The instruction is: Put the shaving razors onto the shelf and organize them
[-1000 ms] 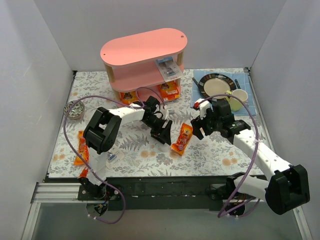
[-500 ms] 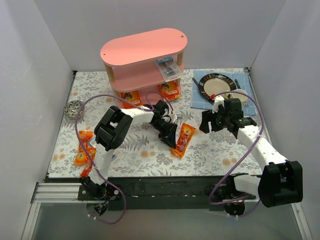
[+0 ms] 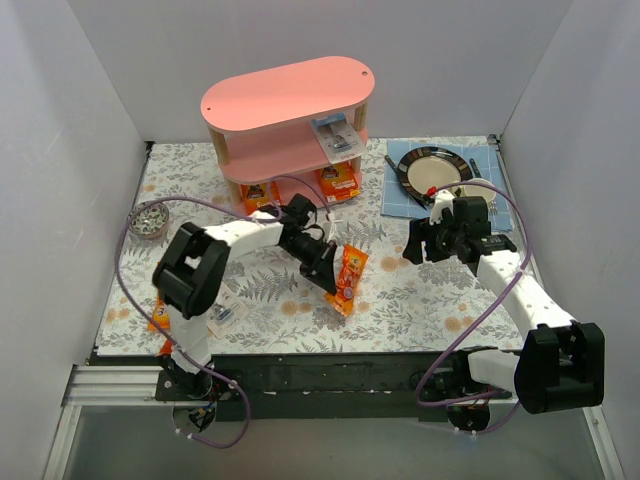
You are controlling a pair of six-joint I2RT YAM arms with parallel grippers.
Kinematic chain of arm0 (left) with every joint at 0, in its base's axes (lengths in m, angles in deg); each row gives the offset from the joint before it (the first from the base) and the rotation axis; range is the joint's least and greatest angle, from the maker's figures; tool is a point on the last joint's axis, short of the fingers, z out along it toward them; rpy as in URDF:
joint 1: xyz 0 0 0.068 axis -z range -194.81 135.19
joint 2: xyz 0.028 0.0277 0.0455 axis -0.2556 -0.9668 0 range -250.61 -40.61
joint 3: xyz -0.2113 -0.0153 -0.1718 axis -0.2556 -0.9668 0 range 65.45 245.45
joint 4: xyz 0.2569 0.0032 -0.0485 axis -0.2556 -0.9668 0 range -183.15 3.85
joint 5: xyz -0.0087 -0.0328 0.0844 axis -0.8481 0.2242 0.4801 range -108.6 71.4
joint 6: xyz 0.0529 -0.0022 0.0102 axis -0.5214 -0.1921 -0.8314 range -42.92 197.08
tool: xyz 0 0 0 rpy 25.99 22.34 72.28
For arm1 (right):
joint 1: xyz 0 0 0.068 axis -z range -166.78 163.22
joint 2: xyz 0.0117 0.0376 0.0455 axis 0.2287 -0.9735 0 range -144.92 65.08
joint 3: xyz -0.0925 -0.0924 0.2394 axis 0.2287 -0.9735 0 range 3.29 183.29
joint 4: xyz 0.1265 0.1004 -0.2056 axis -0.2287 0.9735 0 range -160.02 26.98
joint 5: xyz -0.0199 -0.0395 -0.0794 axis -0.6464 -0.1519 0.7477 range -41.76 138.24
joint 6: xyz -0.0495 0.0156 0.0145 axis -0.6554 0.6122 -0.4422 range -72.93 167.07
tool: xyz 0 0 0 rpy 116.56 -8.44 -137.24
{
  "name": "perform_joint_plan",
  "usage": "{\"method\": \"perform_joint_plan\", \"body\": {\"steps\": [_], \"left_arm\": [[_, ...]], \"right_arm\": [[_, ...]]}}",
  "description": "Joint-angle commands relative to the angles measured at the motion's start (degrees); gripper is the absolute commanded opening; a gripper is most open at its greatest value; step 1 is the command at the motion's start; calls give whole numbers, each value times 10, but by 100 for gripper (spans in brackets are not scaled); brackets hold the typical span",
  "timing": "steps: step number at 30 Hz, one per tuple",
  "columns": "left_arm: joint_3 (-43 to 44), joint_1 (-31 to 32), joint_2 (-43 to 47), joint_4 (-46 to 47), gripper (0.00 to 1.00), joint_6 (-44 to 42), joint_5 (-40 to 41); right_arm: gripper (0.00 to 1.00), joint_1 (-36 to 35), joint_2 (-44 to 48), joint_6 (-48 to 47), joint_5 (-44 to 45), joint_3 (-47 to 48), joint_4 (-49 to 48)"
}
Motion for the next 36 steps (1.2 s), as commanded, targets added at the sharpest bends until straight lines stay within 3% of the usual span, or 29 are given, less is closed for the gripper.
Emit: {"method": "perform_joint_plan", "body": {"steps": [1, 7, 14, 22, 29, 36], "left_arm": [[-45, -60, 149, -22, 0, -52, -12], [-92, -160, 271, -70, 0, -100, -62], [-109, -214, 374, -92, 0, -130, -76], [-134, -297, 406, -102, 0, -143, -78], [-165, -341, 423, -122, 0, -148, -30], [-82, -358, 459, -99, 0, -128, -118]], "right_arm": [[73, 4, -17, -10, -11, 26, -5], [71, 4, -47, -25, -7, 43, -4], [70, 4, -67, -28, -6, 60, -8], [70, 4, -83, -28, -21, 75, -5], [69, 4, -84, -29, -26, 75, -7], [69, 4, -80, -32, -27, 62, -15]]}}
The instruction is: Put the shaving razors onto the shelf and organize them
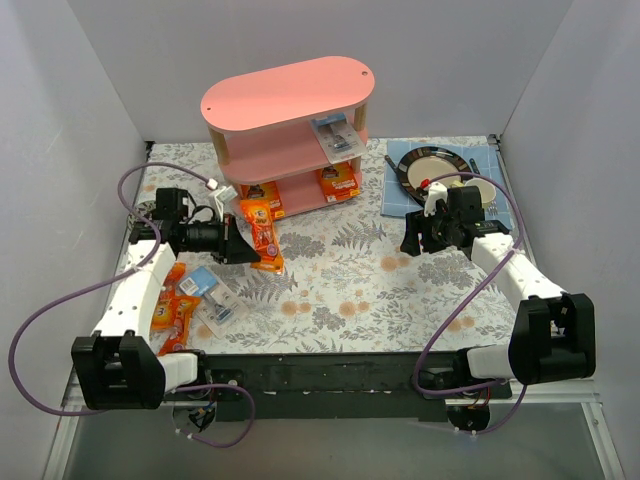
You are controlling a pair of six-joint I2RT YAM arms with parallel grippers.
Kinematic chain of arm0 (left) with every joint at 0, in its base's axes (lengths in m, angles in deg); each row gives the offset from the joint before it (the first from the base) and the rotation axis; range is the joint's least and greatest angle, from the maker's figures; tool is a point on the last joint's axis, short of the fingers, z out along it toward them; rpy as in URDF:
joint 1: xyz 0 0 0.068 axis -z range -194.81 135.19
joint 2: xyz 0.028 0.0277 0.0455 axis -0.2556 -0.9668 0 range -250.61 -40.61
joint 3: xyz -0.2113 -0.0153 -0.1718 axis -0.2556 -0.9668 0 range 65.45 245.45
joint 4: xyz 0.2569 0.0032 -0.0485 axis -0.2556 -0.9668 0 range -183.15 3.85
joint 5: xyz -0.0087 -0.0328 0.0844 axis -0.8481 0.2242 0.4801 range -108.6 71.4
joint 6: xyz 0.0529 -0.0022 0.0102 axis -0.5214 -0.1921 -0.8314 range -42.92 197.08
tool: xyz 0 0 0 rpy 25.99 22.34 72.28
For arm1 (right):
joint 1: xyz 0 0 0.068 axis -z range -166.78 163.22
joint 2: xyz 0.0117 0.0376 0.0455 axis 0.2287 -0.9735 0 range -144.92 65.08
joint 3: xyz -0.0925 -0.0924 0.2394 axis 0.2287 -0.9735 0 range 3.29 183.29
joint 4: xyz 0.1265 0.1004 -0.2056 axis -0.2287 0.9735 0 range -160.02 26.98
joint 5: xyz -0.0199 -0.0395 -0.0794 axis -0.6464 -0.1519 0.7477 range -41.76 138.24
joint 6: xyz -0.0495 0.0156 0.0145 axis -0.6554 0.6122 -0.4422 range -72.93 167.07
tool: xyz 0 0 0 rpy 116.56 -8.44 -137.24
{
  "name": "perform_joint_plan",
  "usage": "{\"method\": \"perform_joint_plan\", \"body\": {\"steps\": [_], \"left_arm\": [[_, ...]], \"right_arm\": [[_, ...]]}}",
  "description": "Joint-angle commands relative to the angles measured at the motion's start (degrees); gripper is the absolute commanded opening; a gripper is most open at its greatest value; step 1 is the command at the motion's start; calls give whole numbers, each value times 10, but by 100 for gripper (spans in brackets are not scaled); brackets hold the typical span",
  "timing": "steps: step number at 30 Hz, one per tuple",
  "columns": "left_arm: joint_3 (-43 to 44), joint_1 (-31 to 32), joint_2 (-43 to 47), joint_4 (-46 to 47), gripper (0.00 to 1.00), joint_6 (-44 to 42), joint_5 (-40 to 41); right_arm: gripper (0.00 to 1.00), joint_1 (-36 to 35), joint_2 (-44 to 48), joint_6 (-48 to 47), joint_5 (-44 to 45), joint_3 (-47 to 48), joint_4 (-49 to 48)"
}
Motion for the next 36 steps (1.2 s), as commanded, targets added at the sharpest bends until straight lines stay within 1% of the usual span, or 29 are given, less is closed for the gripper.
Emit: {"method": "perform_joint_plan", "body": {"steps": [1, 3, 6, 7, 8, 11, 12, 13, 15, 16, 17, 18, 19, 21, 22, 24, 25, 26, 28, 29, 31, 36], "left_arm": [[92, -1, 42, 22, 0, 9, -82], [156, -1, 21, 4, 0, -3, -99], [228, -1, -12, -12, 0, 2, -164], [241, -1, -20, 11, 0, 17, -175], [272, -1, -27, 24, 0, 34, -190], [317, 0, -59, 73, 0, 79, -197], [338, -1, -72, 90, 0, 117, -199], [348, 0, -79, 135, 0, 141, -201], [375, 0, -97, 178, 0, 192, -200], [382, -1, -116, 222, 0, 247, -190], [390, -1, -126, 244, 0, 277, -184], [396, -18, -135, 265, 0, 297, -184], [412, -19, -158, 299, 0, 330, -184], [434, -24, -185, 324, 0, 353, -189], [464, -26, -199, 341, 0, 363, -197], [494, -32, -240, 360, 0, 393, -204], [506, -35, -251, 387, 0, 407, -208], [522, -39, -272, 407, 0, 447, -215], [542, -52, -295, 439, 0, 469, -222], [571, -54, -306, 438, 0, 473, -229], [595, -64, -340, 435, 0, 477, -236], [615, -76, -381, 463, 0, 513, -264]], "right_arm": [[69, 2, 1, -8, -12, 9, -16], [69, 2, -4, -8, -11, 9, -17], [69, 1, -12, -8, -11, 9, -22], [69, 2, -15, -9, -14, 11, -21], [69, 2, -18, -11, -14, 16, -22], [69, 2, -26, -12, -10, 20, -25], [69, 1, -30, -12, -9, 24, -25], [69, 2, -30, -12, -11, 25, -25], [69, 2, -32, -11, -11, 26, -26], [69, 2, -32, -12, -11, 26, -26], [69, 2, -33, -11, -11, 26, -26], [69, 1, -33, -12, -11, 26, -26], [69, 2, -33, -11, -11, 25, -26], [69, 2, -33, -11, -11, 25, -25], [69, 2, -31, -12, -10, 24, -25], [69, 2, -28, -12, -9, 21, -26], [69, 3, -27, -13, -8, 20, -26], [69, 2, -26, -14, -8, 16, -27], [69, 2, -22, -14, -5, 10, -31], [69, 2, -20, -15, -4, 5, -32], [69, 2, -15, -17, -4, -2, -33], [69, 2, -8, -19, -2, -13, -34]]}}
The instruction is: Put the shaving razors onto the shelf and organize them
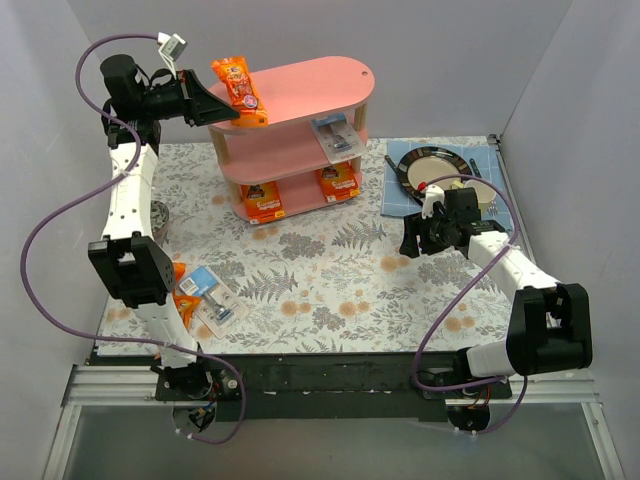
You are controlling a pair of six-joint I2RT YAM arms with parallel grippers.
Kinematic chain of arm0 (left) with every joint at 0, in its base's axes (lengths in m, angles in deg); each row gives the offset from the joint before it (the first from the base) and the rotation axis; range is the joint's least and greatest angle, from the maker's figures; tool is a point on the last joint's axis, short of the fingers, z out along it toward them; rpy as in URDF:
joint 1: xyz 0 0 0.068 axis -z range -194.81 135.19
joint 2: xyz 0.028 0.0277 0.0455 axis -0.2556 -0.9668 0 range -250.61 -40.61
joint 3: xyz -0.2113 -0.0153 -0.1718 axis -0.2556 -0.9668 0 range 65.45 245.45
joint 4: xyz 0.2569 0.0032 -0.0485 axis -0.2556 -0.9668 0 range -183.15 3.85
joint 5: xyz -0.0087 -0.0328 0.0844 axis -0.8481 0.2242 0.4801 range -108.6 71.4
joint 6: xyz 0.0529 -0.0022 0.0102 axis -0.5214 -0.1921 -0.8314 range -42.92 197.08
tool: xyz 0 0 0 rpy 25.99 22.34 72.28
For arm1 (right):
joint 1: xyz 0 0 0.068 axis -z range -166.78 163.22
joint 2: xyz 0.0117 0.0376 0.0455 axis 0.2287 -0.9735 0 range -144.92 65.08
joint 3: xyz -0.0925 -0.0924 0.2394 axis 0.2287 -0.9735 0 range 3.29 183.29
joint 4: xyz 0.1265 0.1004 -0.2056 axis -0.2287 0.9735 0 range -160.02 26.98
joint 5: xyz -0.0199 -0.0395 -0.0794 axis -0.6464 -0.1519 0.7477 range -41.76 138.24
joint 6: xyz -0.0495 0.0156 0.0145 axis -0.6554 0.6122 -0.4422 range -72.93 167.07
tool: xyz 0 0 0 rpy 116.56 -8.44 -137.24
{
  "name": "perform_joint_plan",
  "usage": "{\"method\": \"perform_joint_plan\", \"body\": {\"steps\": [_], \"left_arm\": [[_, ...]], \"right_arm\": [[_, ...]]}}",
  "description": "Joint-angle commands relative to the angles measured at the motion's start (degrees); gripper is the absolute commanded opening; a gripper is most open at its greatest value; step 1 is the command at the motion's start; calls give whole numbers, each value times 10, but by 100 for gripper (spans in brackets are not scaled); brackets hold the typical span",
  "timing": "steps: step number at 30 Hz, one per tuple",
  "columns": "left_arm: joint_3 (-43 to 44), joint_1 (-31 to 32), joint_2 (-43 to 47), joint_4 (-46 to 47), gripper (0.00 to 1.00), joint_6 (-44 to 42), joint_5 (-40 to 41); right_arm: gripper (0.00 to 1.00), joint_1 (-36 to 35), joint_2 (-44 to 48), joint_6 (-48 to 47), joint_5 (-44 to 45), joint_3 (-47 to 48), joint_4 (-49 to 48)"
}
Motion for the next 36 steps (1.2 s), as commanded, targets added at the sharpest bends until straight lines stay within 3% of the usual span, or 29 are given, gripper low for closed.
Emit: {"method": "perform_joint_plan", "body": {"steps": [1, 9, 13, 14, 17, 23, 31, 35, 36], "left_arm": [[28, -9, -16, 55, 0, 54, -41], [53, -9, -60, 76, 0, 78, -50], [46, -9, -58, 72, 16, 83, -39], [37, -9, -52, 69, 36, 85, -33], [29, -13, -44, 68, 43, 85, -35], [-2, -42, -9, 55, 44, 90, -61], [-141, -139, 88, 102, 44, 124, -69], [-219, -182, 146, 47, 44, 57, -54], [-240, -186, 164, -5, 44, 33, -45]], "right_arm": [[69, 3, 20, -9, -1, -9, -19], [69, 2, 5, -11, -3, -1, -19], [69, 2, -3, -12, -3, 7, -20], [69, 2, -4, -10, -3, 10, -20], [69, 2, -6, -11, -4, 15, -20], [69, 2, -1, -12, 0, 13, -20], [69, 2, -2, -11, -6, 7, -21], [69, 2, -9, -10, -14, 12, -25], [68, 2, -9, -11, -18, 14, -25]]}}
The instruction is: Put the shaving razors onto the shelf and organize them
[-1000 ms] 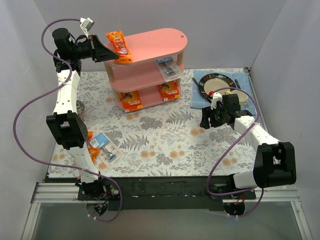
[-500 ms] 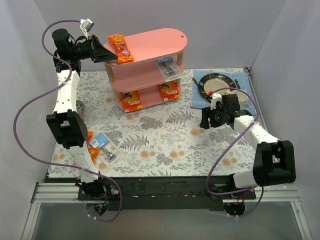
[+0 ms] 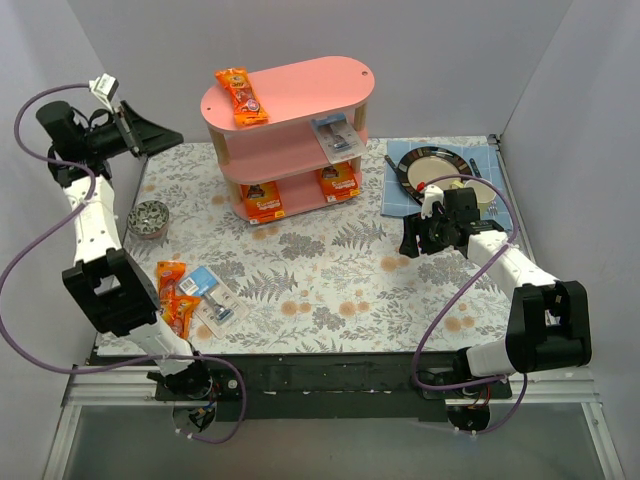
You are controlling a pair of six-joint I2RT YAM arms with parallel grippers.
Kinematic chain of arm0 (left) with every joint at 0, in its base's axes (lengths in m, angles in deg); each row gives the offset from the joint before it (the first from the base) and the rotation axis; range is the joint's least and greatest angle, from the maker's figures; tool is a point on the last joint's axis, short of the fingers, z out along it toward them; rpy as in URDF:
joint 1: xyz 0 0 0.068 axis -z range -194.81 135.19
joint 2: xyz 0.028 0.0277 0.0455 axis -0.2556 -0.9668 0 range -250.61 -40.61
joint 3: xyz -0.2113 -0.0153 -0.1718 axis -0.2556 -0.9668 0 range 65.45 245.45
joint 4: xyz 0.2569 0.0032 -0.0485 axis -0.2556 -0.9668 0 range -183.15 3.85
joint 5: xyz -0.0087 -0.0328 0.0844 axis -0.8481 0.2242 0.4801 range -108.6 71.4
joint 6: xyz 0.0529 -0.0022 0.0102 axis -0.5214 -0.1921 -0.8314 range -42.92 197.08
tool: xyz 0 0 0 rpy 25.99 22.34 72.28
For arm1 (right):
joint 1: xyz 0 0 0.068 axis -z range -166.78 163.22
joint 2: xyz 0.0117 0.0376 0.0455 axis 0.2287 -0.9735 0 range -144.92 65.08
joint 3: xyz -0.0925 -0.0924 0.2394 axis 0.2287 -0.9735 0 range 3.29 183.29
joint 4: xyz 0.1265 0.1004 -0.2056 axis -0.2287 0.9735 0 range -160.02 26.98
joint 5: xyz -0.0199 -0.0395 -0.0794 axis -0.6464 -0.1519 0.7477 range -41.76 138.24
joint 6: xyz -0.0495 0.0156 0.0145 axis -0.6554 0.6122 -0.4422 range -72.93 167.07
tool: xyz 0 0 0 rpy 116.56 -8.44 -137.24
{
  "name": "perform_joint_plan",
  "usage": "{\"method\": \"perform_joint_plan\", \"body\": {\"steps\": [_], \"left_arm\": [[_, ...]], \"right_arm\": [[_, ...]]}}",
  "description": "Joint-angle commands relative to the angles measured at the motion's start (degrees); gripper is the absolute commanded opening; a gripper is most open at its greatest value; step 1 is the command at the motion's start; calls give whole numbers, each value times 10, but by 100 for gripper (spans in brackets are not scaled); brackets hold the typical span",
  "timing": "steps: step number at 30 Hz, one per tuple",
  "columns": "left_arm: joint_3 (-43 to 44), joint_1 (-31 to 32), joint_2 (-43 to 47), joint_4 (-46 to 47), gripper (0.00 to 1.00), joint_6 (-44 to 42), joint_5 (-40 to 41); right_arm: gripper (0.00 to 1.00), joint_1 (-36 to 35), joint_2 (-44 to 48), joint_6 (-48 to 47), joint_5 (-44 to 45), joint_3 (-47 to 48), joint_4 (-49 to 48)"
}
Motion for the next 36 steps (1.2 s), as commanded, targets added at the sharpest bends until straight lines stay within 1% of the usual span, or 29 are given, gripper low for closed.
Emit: {"method": "perform_joint_plan", "body": {"steps": [1, 2, 3, 4, 5, 6, 7, 8, 9, 10, 11, 12, 16, 18, 20, 21, 22, 23, 24, 25, 26, 27, 28, 29, 30, 31, 32, 34, 36], "left_arm": [[-104, -23, 107, -112, 45, -102, 8], [-117, -25, 138, -160, 46, -196, 31], [-126, -24, 148, -293, 48, -272, 66], [-134, -23, 157, -349, 50, -330, 117], [-174, -18, 170, -380, 51, -391, 201], [-196, -18, 191, -415, 51, -401, 252], [-216, -18, 201, -426, 51, -414, 289], [-256, -18, 208, -439, 51, -436, 349], [-274, -17, 221, -446, 51, -455, 375], [-293, -18, 222, -445, 51, -454, 401], [-305, -18, 221, -448, 50, -462, 442], [-324, -18, 215, -456, 50, -490, 451], [-343, -17, 164, -462, 49, -541, 500], [-344, -14, 146, -469, 49, -554, 528], [-340, -14, 132, -474, 49, -560, 533], [-340, -14, 134, -468, 49, -553, 535], [-339, -14, 138, -461, 49, -533, 539], [-337, -14, 150, -454, 49, -519, 541], [-333, -14, 156, -442, 49, -498, 546], [-323, -15, 161, -434, 50, -477, 555], [-316, -15, 171, -429, 52, -440, 555], [-311, -15, 176, -423, 52, -425, 555], [-305, -15, 179, -419, 53, -413, 549], [-299, -15, 183, -410, 55, -389, 548], [-298, -15, 189, -405, 56, -379, 548], [-297, -15, 192, -401, 56, -369, 548], [-296, -15, 193, -395, 57, -363, 555], [-294, -16, 203, -391, 58, -354, 564], [-289, -19, 214, -398, 61, -354, 598]], "right_arm": [[68, 2, -4, -6, -32, 20, -21], [68, 1, -3, -7, -43, 22, -23], [67, 1, -3, -9, -54, 24, -24], [67, -9, -3, -11, -74, 28, -28], [67, -17, -2, -16, -79, 36, -29], [67, -27, -2, -19, -82, 41, -30], [67, -49, -1, -23, -85, 45, -31], [67, -64, -1, -35, -84, 51, -34], [67, -78, -1, -41, -83, 56, -36], [67, -106, -3, -46, -80, 59, -36], [67, -119, -4, -50, -79, 62, -38], [67, -130, -7, -54, -80, 67, -39], [67, -186, -16, -65, -86, 71, -42], [67, -209, -16, -79, -79, 73, -46], [67, -270, -25, -100, -48, 87, -58], [67, -293, -32, -104, -37, 98, -76], [67, -335, -55, -109, -32, 121, -85], [67, -354, -70, -102, -19, 137, -98], [68, -371, -89, -79, 16, 154, -110], [68, -389, -135, -28, 28, 200, -123], [68, -393, -160, 8, 37, 224, -128], [67, -397, -184, 38, 61, 247, -130], [67, -406, -235, 57, 70, 277, -127], [67, -413, -260, 85, 76, 330, -124], [66, -420, -284, 86, 86, 365, -117], [65, -440, -330, 86, 90, 395, -112], [65, -450, -350, 87, 92, 450, -107], [64, -477, -401, 94, 88, 493, -106], [64, -506, -425, 102, 98, 536, -110]]}}
